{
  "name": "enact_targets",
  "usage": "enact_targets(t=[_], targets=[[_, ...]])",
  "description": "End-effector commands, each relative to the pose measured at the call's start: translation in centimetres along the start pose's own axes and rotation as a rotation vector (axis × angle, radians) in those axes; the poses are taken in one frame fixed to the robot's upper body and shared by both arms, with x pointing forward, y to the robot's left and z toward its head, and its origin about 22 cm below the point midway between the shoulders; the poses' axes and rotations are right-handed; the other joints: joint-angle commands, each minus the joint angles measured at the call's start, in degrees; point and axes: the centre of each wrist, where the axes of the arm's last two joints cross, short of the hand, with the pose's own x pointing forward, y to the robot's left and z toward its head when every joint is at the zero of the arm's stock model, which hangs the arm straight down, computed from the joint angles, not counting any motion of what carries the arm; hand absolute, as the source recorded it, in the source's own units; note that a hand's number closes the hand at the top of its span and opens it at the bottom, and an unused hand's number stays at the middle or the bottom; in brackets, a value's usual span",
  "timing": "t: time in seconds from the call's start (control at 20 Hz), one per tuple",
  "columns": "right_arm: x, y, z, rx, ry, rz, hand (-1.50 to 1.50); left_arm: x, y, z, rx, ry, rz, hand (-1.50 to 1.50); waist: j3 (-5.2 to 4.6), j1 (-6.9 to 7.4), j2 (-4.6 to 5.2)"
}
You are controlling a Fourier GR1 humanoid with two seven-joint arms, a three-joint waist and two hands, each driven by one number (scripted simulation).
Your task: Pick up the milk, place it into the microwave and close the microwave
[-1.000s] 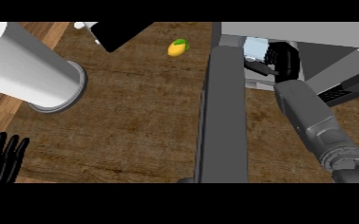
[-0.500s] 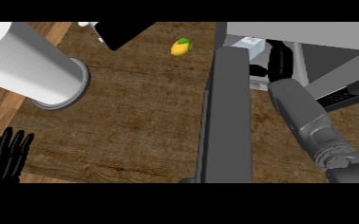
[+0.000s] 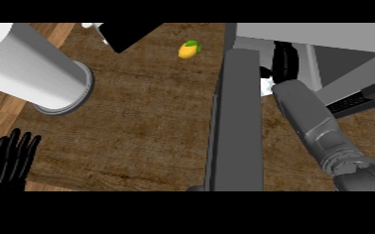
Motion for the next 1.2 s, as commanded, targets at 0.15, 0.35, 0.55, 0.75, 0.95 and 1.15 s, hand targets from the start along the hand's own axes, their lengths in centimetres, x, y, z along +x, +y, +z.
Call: enact_targets(t=[0.15, 0.35, 0.55, 0.75, 0.95, 1.15], targets=[[0.5, 0.8, 0.5, 0.032, -0.030, -0.018, -1.50, -0.3, -0.1, -0.6, 0.006, -0.007, 0.015, -1.50, 0.00, -1.13, -0.53], [0.3, 1.0, 1.0, 0.020, -0.016, -0.011, -1.50, -0.2, 0.1, -0.4, -0.006, -0.008, 0.005, -1.50, 0.02, -0.86, -0.53], [0.4, 1.1, 1.1, 0.037, -0.006, -0.046, -1.50, -0.6, -0.2, 0.1, 0.018, -0.017, -0.003, -1.50, -0.04, -1.53, -0.96], [-1.7, -0.7, 0.8, 0.048, -0.001, -0.073, -1.50, -0.1, -0.4, 1.6, 0.016, -0.015, -0.011, -1.50, 0.01, -2.10, -1.40], [-2.0, 0.5, 2.8, 0.078, -0.007, -0.119, -1.50, 0.1, -0.1, 1.3, 0.043, -0.018, -0.013, -1.50, -0.03, -3.25, -1.65], [-1.4, -0.1, 1.2, 0.118, -0.012, -0.261, -1.50, -0.6, -1.1, 1.3, 0.020, -0.004, -0.002, -1.50, -0.07, -4.08, -2.01]])
